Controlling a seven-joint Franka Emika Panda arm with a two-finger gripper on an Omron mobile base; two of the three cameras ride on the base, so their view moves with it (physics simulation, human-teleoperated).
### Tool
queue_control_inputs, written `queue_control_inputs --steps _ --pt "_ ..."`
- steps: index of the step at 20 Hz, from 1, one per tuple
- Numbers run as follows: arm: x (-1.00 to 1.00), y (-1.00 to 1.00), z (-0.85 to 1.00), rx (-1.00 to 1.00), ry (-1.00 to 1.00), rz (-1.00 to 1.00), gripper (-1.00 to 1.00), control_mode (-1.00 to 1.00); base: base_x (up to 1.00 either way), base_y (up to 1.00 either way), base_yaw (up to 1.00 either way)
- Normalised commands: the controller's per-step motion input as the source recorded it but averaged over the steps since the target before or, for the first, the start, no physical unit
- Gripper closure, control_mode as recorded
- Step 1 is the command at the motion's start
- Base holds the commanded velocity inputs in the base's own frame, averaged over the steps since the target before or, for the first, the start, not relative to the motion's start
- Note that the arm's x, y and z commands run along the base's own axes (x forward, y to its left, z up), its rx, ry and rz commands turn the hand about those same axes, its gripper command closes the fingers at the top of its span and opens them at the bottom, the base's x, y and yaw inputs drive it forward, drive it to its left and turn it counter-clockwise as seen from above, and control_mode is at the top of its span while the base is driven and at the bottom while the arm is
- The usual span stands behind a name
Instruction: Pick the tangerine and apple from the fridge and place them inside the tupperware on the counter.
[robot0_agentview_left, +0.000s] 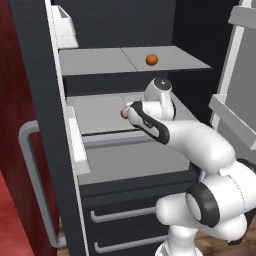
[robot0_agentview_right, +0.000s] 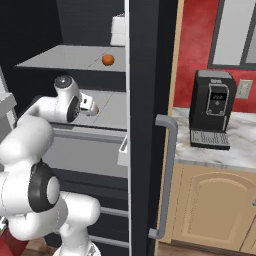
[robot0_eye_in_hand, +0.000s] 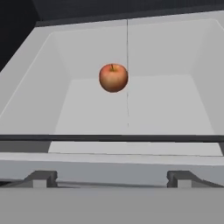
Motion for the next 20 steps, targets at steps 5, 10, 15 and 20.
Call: queue_control_inputs --steps 5,10,15,20 --pt "0.38 0.03 -0.21 0.0 0.0 0.0 -1.0 -1.0 0.0 0.0 0.0" --pt "0.41 0.0 -0.2 0.0 0.0 0.0 -1.0 -1.0 0.0 0.0 0.0" --pt "0.51 0.01 -0.21 0.0 0.0 0.0 -1.0 -1.0 0.0 0.0 0.0" --pt "0.52 0.04 -0.19 0.0 0.0 0.0 -1.0 -1.0 0.0 0.0 0.0"
